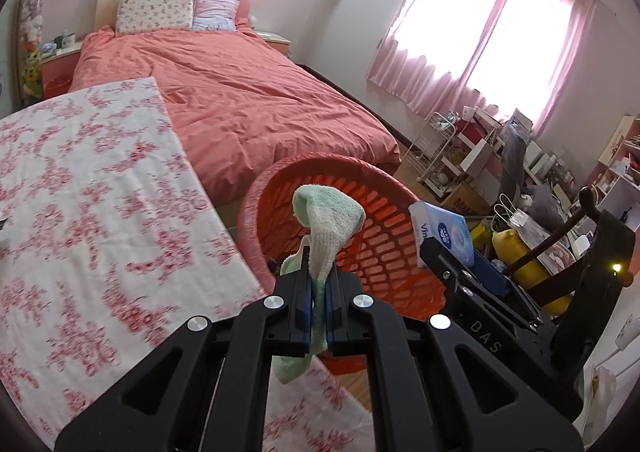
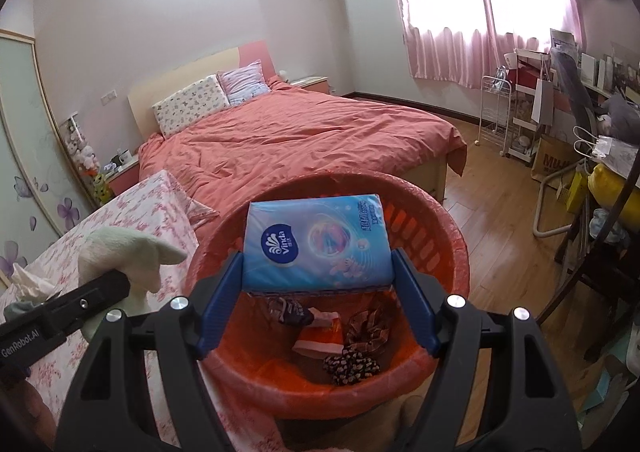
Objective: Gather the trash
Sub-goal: 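Drop the green cloth in the basket with left tool while right drops the tissue pack, then move both open tools back toward the remaining items on the bed, then grasp the white crumpled paper with the left tool while the right grasps the grey-green cloth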
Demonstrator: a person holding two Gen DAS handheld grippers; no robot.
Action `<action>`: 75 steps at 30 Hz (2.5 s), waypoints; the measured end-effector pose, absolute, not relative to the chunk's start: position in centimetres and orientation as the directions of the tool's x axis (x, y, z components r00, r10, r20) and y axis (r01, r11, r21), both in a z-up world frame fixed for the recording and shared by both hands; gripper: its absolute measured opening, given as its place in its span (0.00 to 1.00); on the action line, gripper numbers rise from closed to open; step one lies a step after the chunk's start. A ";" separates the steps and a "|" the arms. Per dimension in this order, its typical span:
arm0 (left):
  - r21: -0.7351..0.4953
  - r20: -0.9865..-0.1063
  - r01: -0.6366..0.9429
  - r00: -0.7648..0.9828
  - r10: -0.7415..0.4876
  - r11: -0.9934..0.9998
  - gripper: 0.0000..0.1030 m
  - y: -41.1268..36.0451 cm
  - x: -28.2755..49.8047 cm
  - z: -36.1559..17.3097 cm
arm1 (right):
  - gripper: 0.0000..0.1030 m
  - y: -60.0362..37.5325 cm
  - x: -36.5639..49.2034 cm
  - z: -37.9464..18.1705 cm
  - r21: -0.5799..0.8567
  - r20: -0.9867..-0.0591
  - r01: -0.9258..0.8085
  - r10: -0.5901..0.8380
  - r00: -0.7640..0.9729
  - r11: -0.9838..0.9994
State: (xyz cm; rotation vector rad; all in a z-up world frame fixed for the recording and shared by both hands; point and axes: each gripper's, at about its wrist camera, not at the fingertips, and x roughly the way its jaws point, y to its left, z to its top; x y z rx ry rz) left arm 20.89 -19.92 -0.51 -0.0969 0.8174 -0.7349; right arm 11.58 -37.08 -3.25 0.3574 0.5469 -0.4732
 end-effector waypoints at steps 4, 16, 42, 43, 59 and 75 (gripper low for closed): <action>-0.353 -0.646 0.559 0.435 -0.628 0.750 0.04 -21.0 21.7 -1.2 | 0.70 -38.6 12.1 -3.6 0.227 -0.565 0.527 -0.330 0.756 0.819; -0.356 -0.700 0.519 0.403 -0.590 0.777 0.46 -21.3 22.6 -3.2 | 0.77 -40.8 12.1 -5.2 0.282 -0.605 0.551 -0.300 0.737 0.785; -0.198 -0.695 0.179 0.668 -0.267 0.964 0.52 1.8 19.1 -0.8 | 0.70 -19.9 16.9 -0.6 0.159 -0.602 0.180 -0.049 0.797 0.971; -0.196 -0.695 0.141 0.678 -0.239 0.970 0.53 3.4 19.1 -0.9 | 0.70 -17.9 17.5 -0.5 0.155 -0.604 0.138 -0.017 0.797 0.978; -0.254 -0.685 -0.146 0.725 -0.071 0.956 0.54 17.8 16.9 -1.4 | 0.53 -0.7 23.2 -0.2 0.157 -0.630 -0.163 0.225 0.743 0.974; -0.306 -0.694 -0.169 0.713 -0.098 0.937 0.54 20.2 16.8 -2.6 | 0.07 -0.4 25.2 -4.4 0.137 -0.748 -0.102 0.171 0.642 0.985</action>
